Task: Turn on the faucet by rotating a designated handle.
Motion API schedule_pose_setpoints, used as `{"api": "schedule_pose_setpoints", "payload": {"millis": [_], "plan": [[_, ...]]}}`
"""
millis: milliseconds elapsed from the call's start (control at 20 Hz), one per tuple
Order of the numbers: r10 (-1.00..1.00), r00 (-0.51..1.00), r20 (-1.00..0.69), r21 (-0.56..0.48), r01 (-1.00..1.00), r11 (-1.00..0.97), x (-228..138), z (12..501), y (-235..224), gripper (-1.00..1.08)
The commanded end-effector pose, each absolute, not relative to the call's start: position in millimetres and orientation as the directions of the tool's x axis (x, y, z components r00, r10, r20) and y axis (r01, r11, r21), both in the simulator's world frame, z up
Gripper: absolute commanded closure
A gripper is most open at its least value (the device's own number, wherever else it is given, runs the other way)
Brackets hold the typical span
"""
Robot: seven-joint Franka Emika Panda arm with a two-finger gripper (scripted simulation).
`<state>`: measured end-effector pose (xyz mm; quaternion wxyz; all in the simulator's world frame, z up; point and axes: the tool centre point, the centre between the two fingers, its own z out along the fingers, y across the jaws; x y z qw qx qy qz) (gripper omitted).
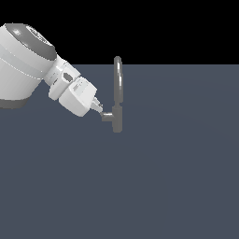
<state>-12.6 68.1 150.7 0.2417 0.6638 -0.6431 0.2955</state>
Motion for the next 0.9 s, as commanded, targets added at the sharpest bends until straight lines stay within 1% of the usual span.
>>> {"api": "schedule_pose_setpoints", "payload": {"millis": [0, 350, 400, 450, 850], "plan": [[-0.708, 0.003, 0.706, -0.047, -0.998, -0.051, -21.5, 135.7, 65.3, 1.08], [-0.707, 0.001, 0.707, -0.038, -0.998, -0.039, -40.1, 101.7, 59.4, 1.08], [-0.707, 0.001, 0.707, -0.038, -0.998, -0.039, -40.1, 101.7, 59.4, 1.08], [-0.71, 0.001, 0.704, -0.06, -0.996, -0.061, -31.4, 115.7, 69.6, 1.08], [-0.708, 0.0, 0.706, -0.044, -0.998, -0.045, -27.6, 69.8, 62.8, 1.08]]}}
